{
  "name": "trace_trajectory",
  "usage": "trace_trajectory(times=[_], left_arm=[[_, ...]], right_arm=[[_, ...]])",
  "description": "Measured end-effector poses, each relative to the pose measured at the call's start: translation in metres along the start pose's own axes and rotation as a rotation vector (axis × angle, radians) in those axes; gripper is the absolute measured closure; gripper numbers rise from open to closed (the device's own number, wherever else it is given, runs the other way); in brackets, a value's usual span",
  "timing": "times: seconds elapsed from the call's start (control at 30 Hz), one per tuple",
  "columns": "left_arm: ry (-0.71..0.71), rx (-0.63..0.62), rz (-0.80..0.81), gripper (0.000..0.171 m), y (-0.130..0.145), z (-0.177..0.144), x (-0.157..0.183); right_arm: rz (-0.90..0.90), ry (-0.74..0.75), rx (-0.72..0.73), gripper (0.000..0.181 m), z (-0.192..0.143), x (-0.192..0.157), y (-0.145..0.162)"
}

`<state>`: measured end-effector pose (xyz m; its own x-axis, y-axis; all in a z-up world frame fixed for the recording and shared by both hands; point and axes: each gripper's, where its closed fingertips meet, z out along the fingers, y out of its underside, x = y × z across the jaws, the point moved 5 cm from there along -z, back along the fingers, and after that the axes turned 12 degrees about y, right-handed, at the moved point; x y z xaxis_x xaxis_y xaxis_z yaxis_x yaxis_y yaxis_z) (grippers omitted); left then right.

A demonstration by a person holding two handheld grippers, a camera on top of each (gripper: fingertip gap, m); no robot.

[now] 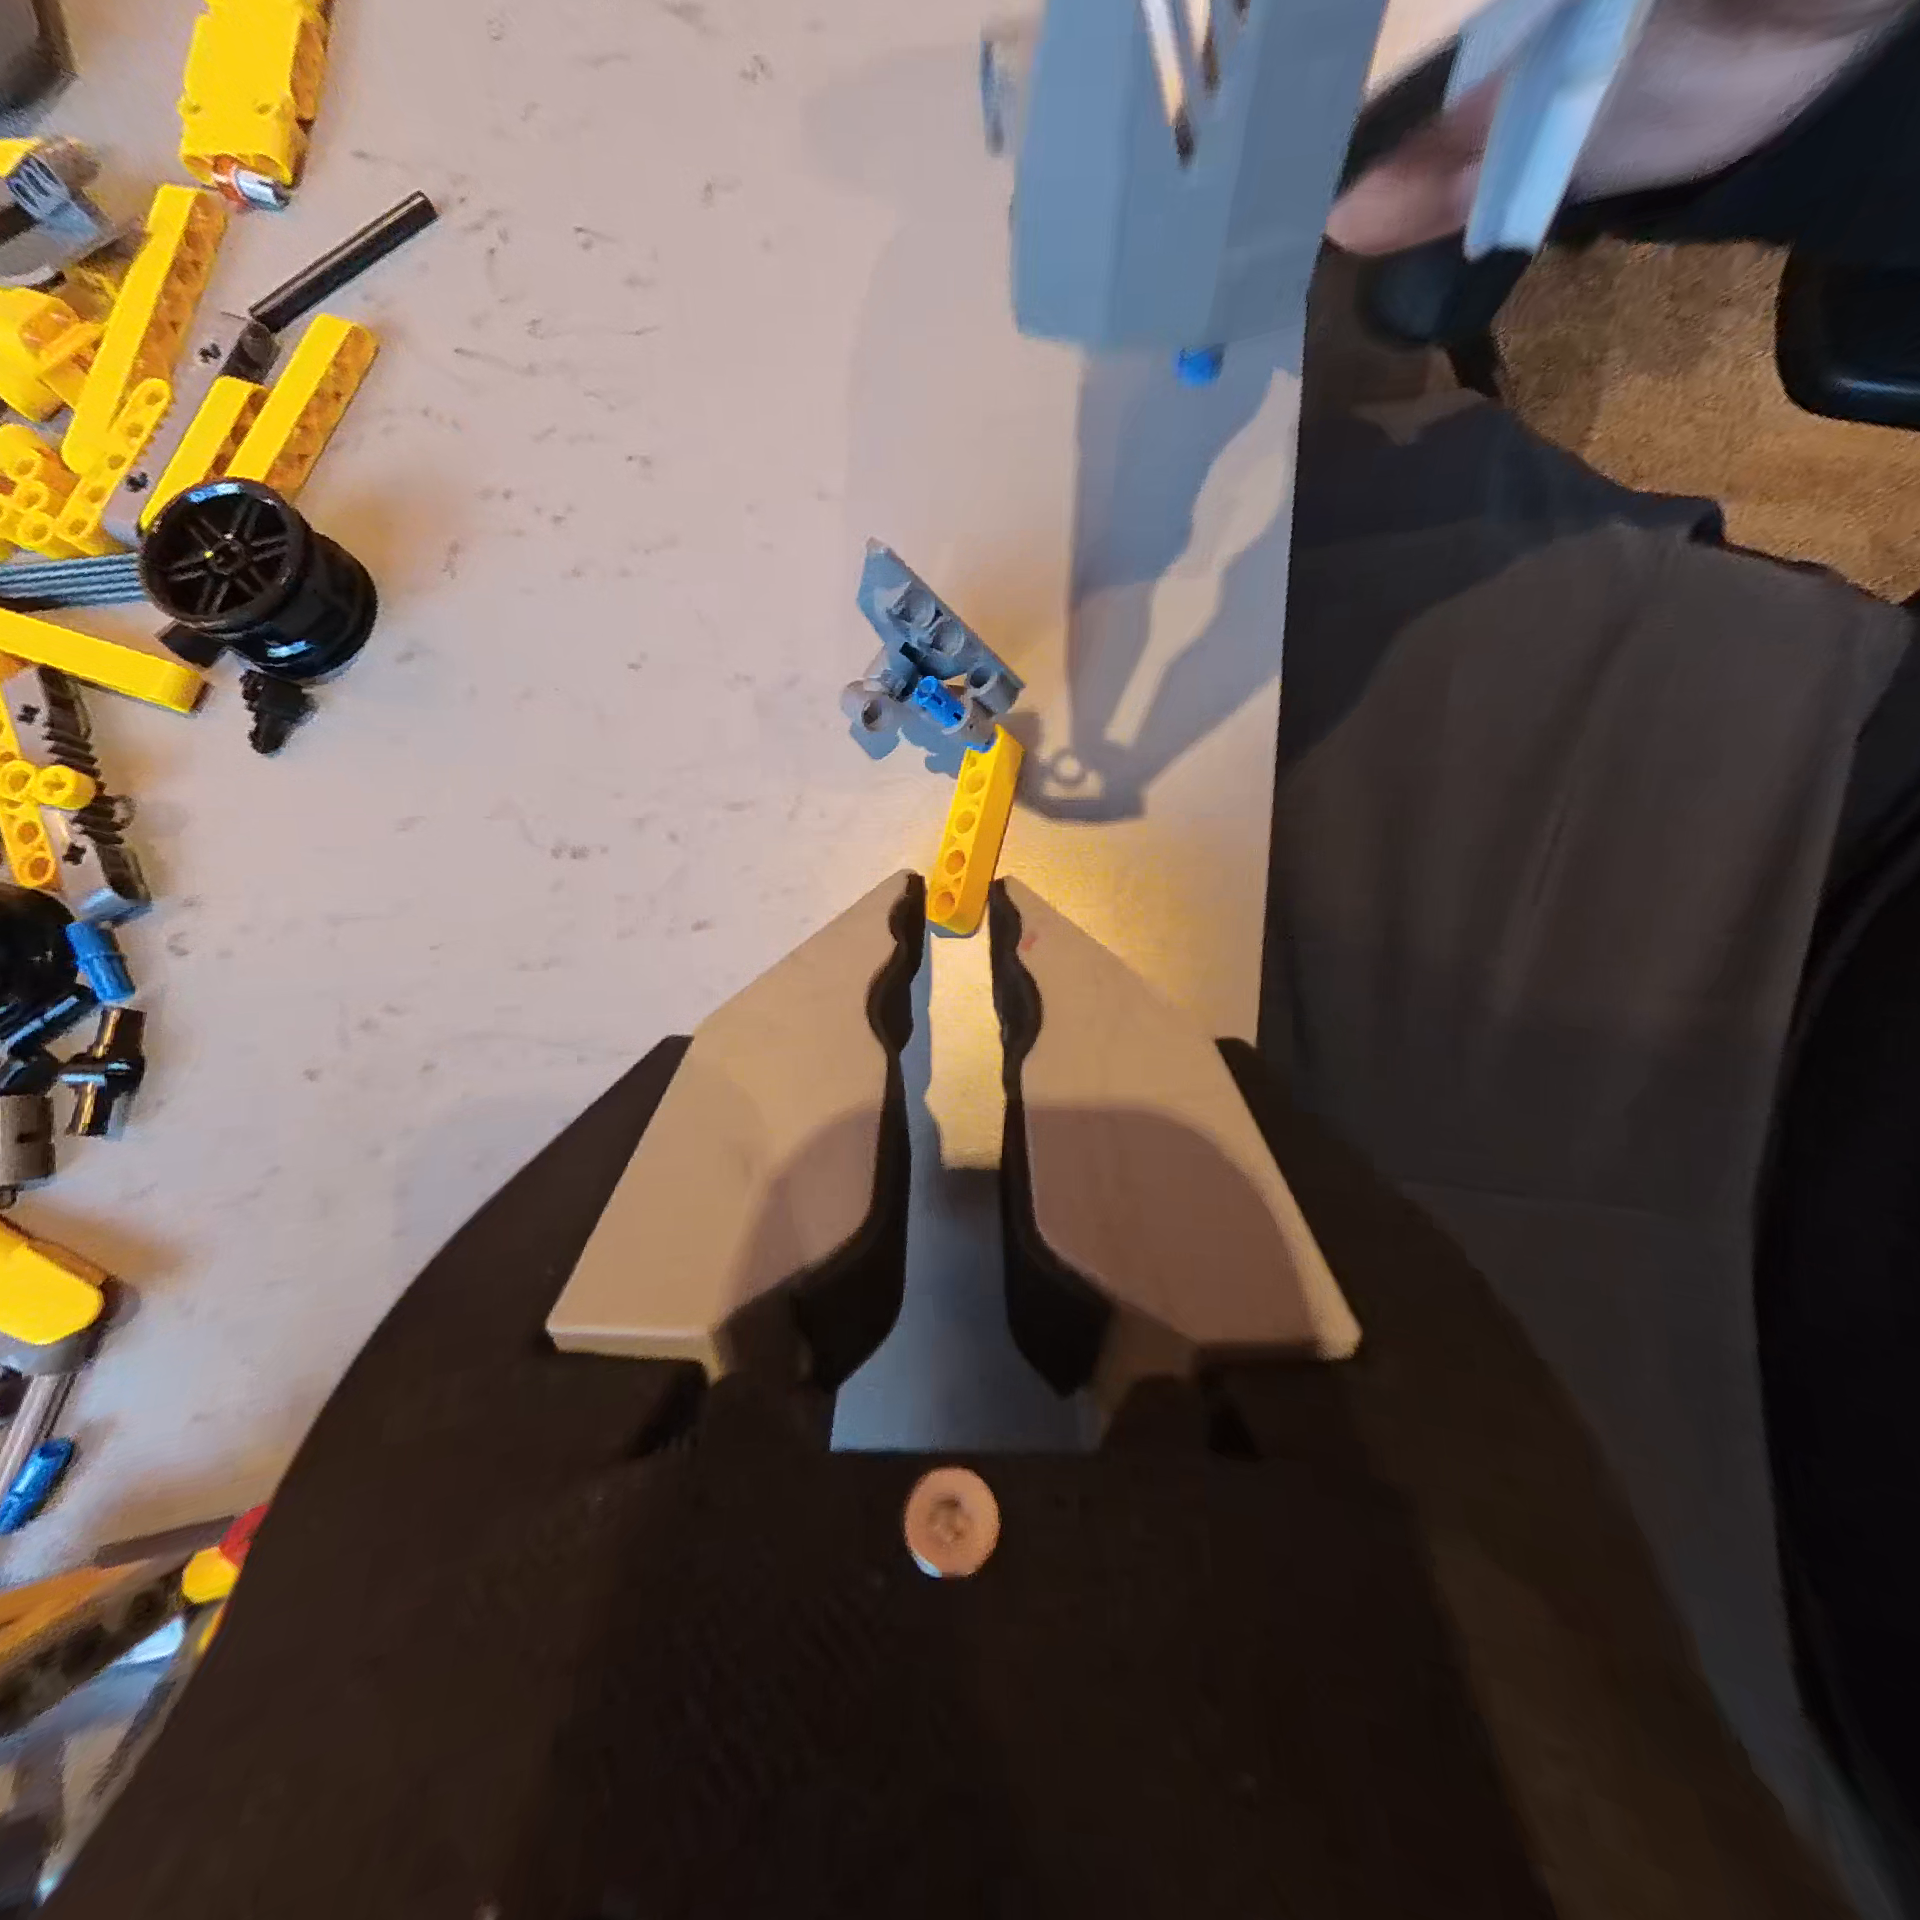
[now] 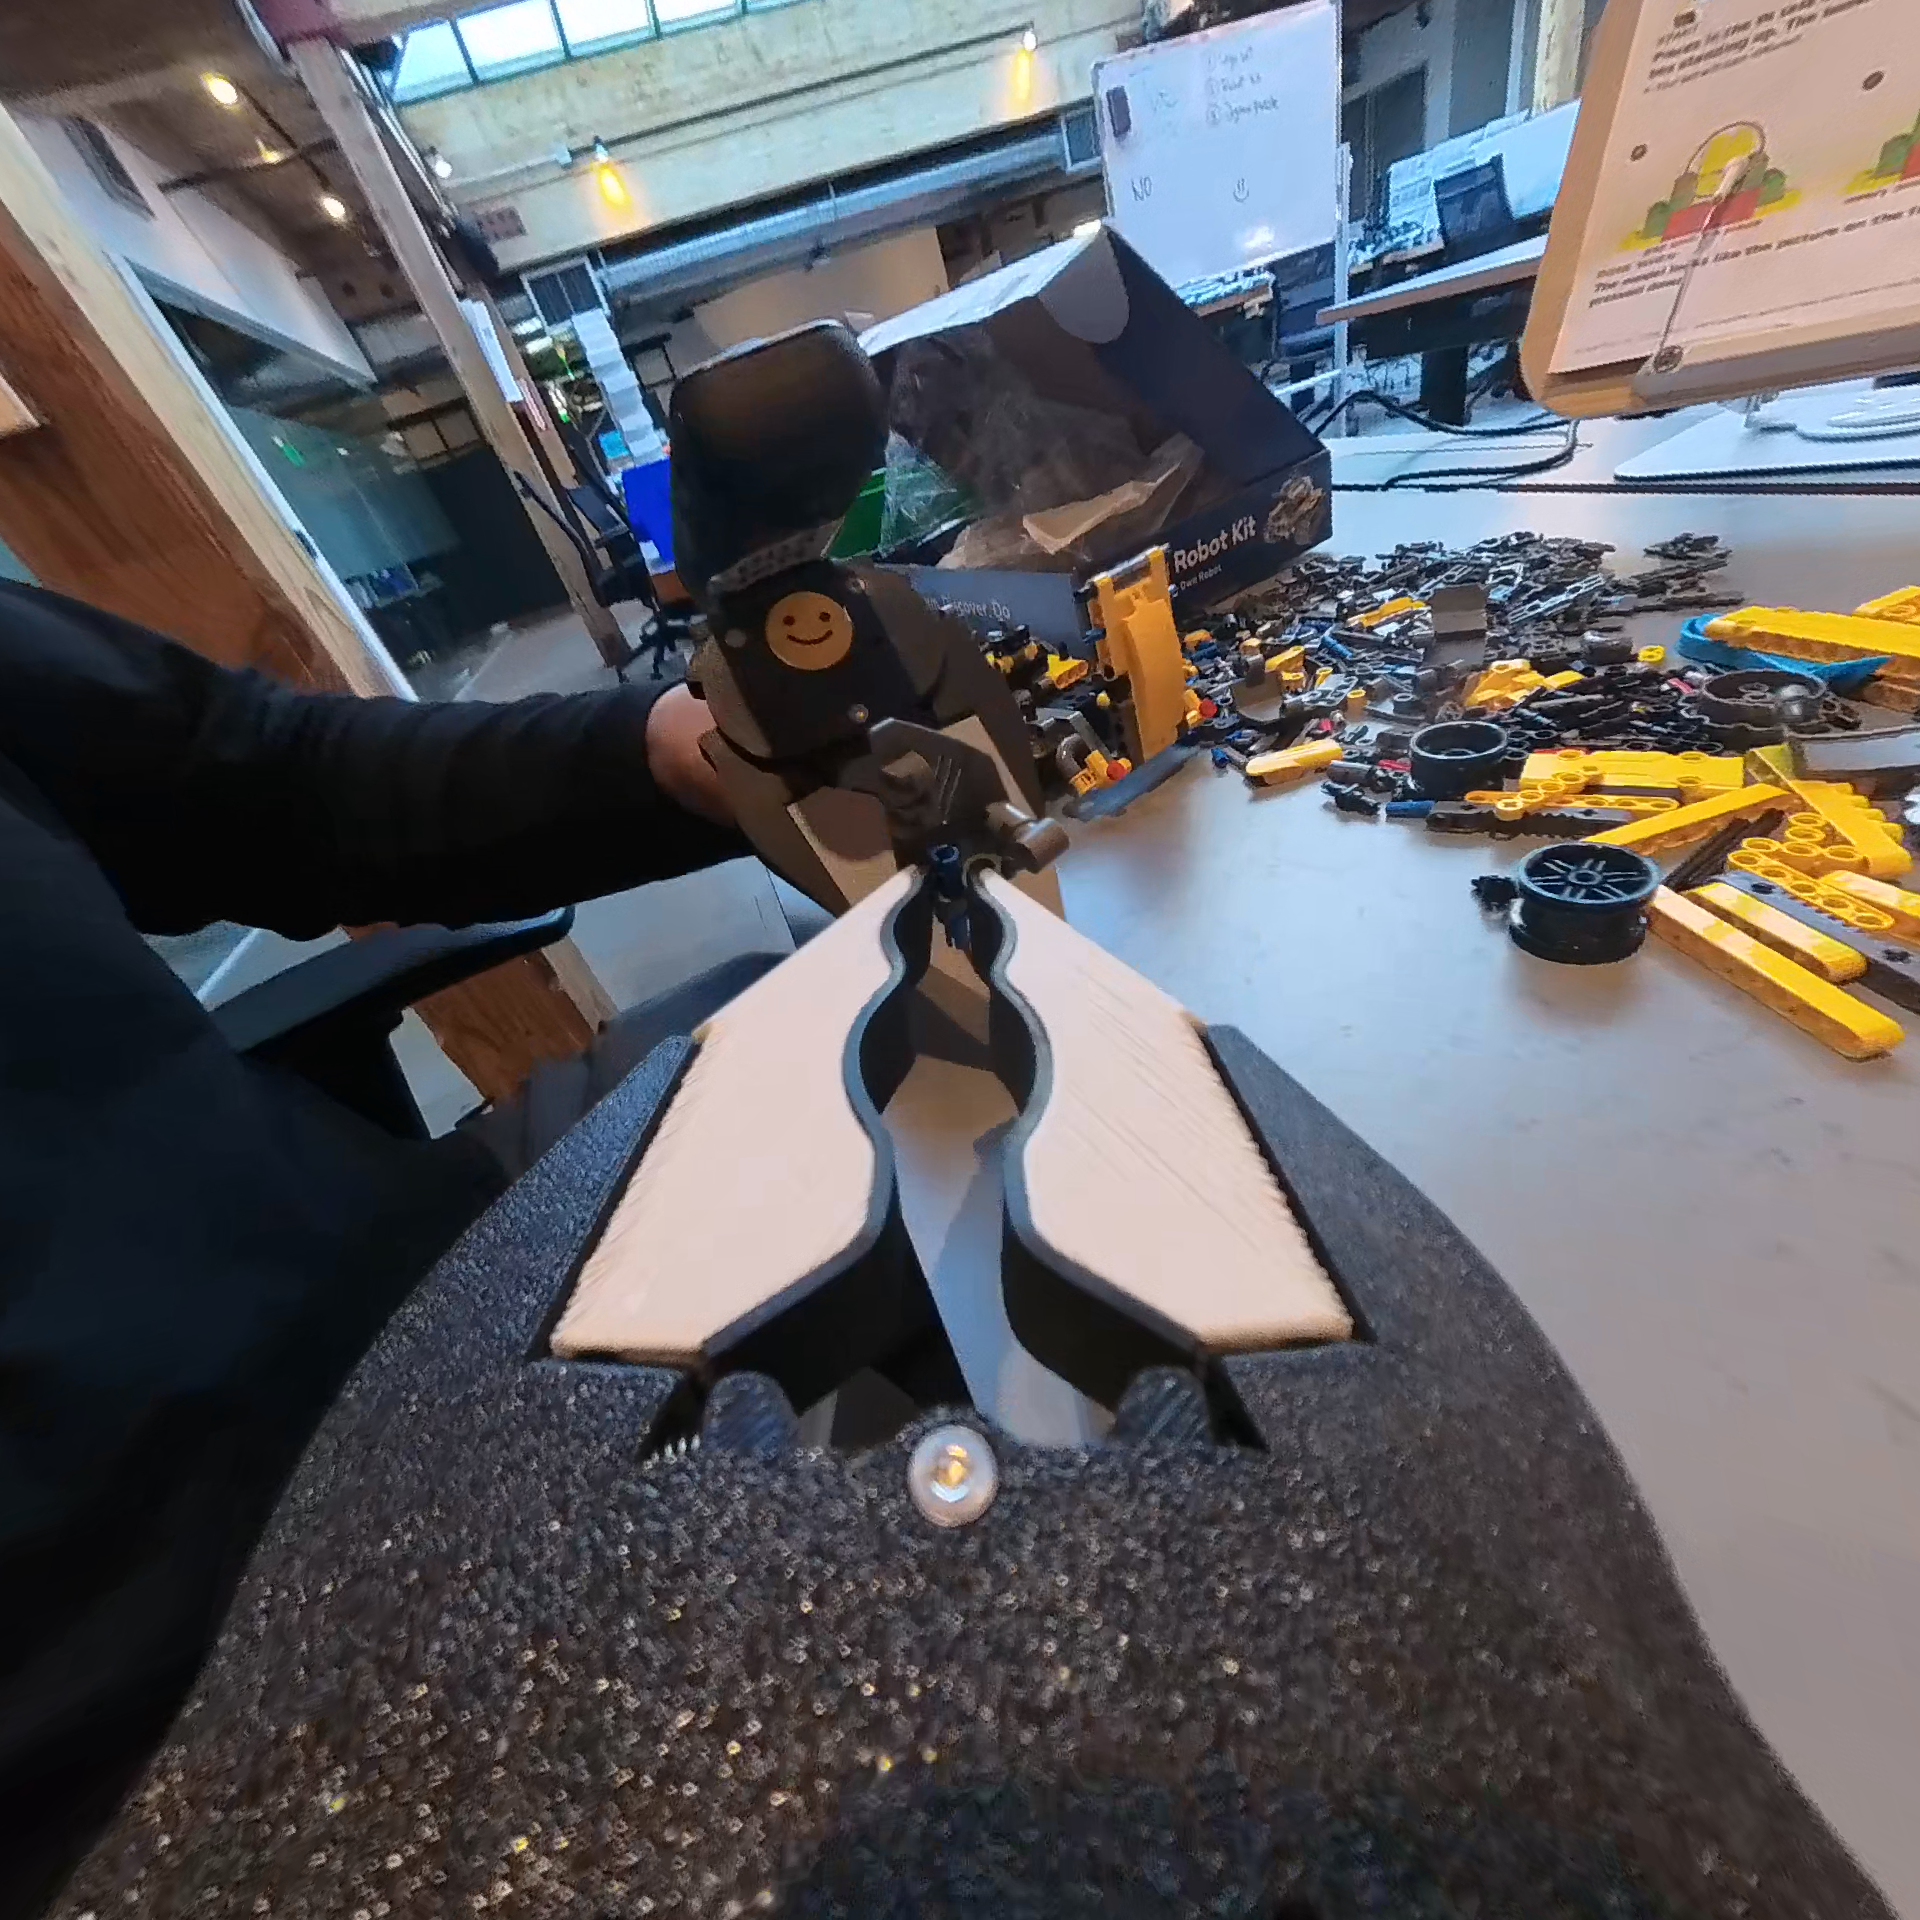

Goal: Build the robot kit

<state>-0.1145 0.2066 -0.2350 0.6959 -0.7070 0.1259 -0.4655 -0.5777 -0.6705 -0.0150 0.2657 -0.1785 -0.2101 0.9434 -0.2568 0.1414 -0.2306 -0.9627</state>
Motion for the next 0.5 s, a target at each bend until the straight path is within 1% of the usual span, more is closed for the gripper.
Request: trace_trajectory(times=[0.07,0.17,0.3,0.4,0.5], left_arm=[[0.004,0.012,-0.006,0.158,0.002,-0.001,0.001],[0.021,0.020,-0.020,0.149,0.006,-0.005,0.003],[0.003,0.021,-0.026,0.141,0.012,-0.014,0.006],[0.004,0.075,-0.031,0.130,0.004,-0.026,0.014],[0.020,0.136,-0.018,0.114,-0.012,-0.040,0.021]], right_arm=[[-0.016,0.007,-0.021,0.175,0.003,-0.001,0.002],[-0.026,0.014,-0.050,0.175,0.007,-0.002,0.005],[-0.004,0.028,-0.094,0.175,0.012,0.001,0.006],[0.016,0.005,-0.104,0.175,0.018,-0.003,0.003],[-0.032,-0.014,-0.139,0.175,0.027,-0.008,0.005]])
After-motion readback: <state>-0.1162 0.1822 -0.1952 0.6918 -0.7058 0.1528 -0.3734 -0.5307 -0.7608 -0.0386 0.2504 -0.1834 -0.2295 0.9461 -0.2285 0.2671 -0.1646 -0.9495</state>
